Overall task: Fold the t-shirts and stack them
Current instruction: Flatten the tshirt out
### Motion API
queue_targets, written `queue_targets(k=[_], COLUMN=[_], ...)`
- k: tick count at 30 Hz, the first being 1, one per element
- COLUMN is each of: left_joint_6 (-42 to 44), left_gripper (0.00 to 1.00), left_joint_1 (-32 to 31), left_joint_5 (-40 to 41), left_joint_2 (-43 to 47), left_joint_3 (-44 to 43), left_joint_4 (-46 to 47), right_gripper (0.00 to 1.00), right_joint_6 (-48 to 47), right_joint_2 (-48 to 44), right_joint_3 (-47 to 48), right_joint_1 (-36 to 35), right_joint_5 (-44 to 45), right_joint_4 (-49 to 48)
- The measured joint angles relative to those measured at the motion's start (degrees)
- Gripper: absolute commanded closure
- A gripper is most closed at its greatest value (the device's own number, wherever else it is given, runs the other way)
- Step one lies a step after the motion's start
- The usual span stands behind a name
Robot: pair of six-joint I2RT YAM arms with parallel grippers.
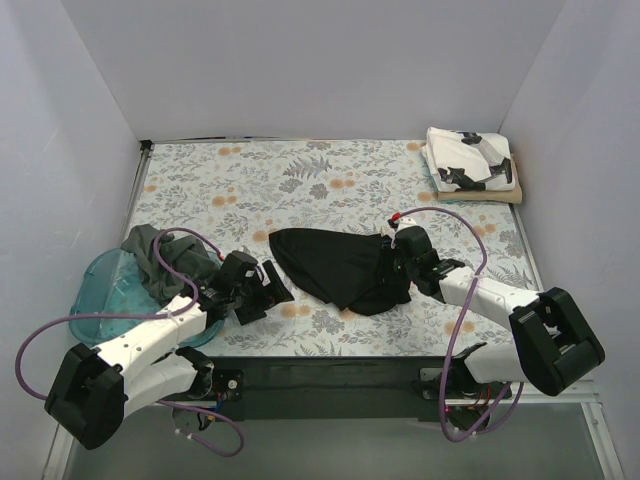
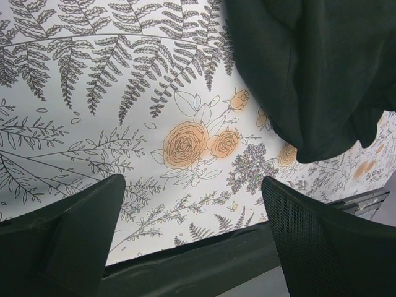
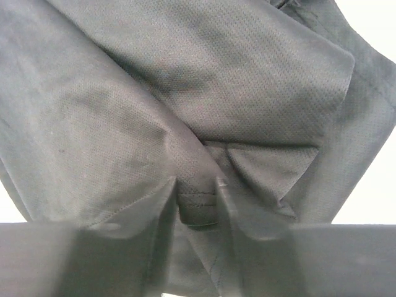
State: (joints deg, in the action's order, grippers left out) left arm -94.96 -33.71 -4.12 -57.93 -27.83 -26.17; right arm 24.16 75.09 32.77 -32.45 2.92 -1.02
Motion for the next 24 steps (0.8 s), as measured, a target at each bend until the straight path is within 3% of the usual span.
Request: queue_targets(k=[2,4,11,17,24], left_joint_6=[0.0,0.0,0.0,0.1,0.9], left_gripper=[0.08,0.08,0.08,0.07,0.08], left_joint_1=[0.0,0.0,0.0,0.0,0.0], left_joint_5=[0.0,0.0,0.0,-0.4,-1.1], left_joint_2=[0.1,0.2,0.5,0.5,-2.7], left_joint_3=[0.1,0.1,0.2,0.1,-1.8], left_joint_4=[0.1,0.1,0.0,0.1,1.1], right_gripper=[0.84,0.99,0.99,0.99,0.99], right_joint_6=[0.1,0.0,-1.3,-4.6,-6.4], right_joint_2=[0.0,0.0,-2.0,-10.3,-15.2], right_joint_3=[0.0,0.0,1.2,10.1,20.9], right_joint_1=[-0.1,-0.3,-0.4,-0.1,8.4], right_joint_5=[0.0,0.1,0.2,3.2,6.3], right_joint_4=[0.0,0.0,1.7,4.3,6.0])
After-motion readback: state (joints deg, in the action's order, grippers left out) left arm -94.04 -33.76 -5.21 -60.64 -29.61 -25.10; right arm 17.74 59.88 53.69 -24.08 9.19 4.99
